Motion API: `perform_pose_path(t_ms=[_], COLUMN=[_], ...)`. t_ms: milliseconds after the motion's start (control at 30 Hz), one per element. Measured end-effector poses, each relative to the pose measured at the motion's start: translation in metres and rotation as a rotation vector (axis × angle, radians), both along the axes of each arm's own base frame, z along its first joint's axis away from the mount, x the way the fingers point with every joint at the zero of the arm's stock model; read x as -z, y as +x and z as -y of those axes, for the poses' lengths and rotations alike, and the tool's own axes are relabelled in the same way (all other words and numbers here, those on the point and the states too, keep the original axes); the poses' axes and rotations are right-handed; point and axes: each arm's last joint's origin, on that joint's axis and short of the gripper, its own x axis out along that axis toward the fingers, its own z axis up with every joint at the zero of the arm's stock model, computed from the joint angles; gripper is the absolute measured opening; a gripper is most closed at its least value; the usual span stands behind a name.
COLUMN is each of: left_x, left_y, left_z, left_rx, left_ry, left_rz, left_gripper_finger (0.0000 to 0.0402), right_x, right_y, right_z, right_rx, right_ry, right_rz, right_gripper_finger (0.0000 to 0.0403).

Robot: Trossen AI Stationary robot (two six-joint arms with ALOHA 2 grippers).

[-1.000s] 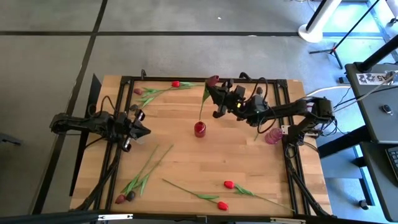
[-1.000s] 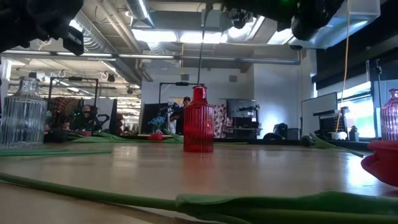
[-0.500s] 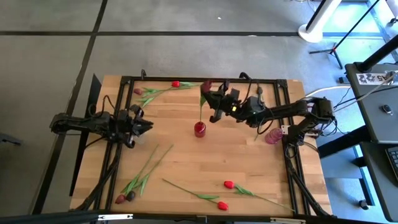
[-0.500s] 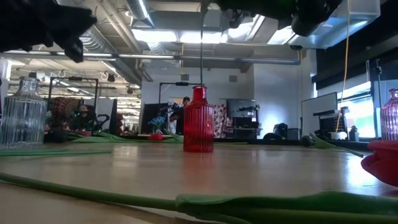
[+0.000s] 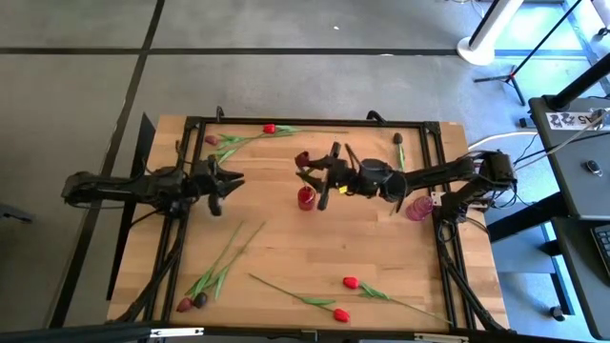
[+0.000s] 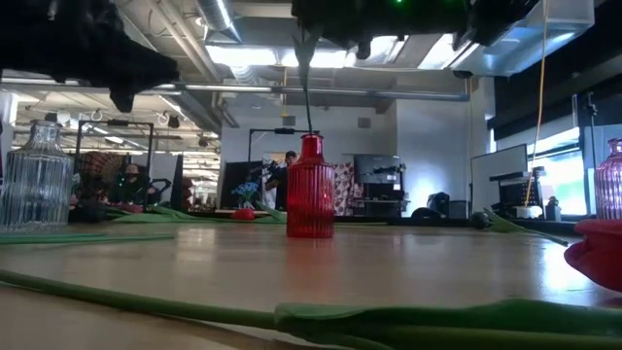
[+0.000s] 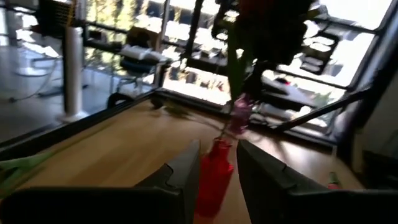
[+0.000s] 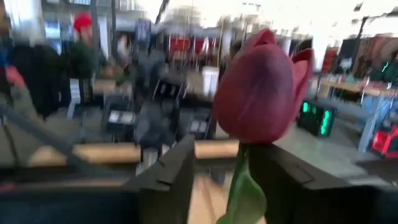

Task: Sort flowers into vase by color
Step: Put the right dark red tulip into the red vase, then put the top dark red tulip into the red vase

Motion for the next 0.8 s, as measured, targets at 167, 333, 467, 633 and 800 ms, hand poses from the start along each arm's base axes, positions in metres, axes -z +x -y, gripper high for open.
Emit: perform_pose_path(t_ms=[167, 333, 467, 633, 800], left_x=[-0.005, -0.009, -0.013, -0.016, -0.009], left_y=[0.019, 0.041, 0.053, 0.057, 0.053], left_z=[-0.016, -0.039, -0.060, -0.092, -0.128], left_rx=[-0.188, -0.352, -0.561, -0.766, -0.908], left_ry=[-0.041, -0.080, -0.083, -0.166, -0.325], left_rz=[-0.134, -0.240, -0.292, -0.342, -0.338], left_gripper_finger=[0.0102, 0.0102, 0.0098, 0.0085, 0.0064], right_x=[0.000, -0.007, -0.019, -0.043, -0.072], right_y=[-0.015, -0.036, -0.052, -0.077, -0.109], right_z=[-0.001, 0.000, 0.001, 0.002, 0.013], right_rx=[0.015, 0.023, 0.040, 0.044, 0.127], right_ry=[0.005, 0.048, 0.048, 0.016, -0.010], right_rz=[-0.201, -0.324, -0.352, -0.303, -0.208], right_gripper_finger=[0.0223, 0.0276, 0.0301, 0.0308, 0.0308])
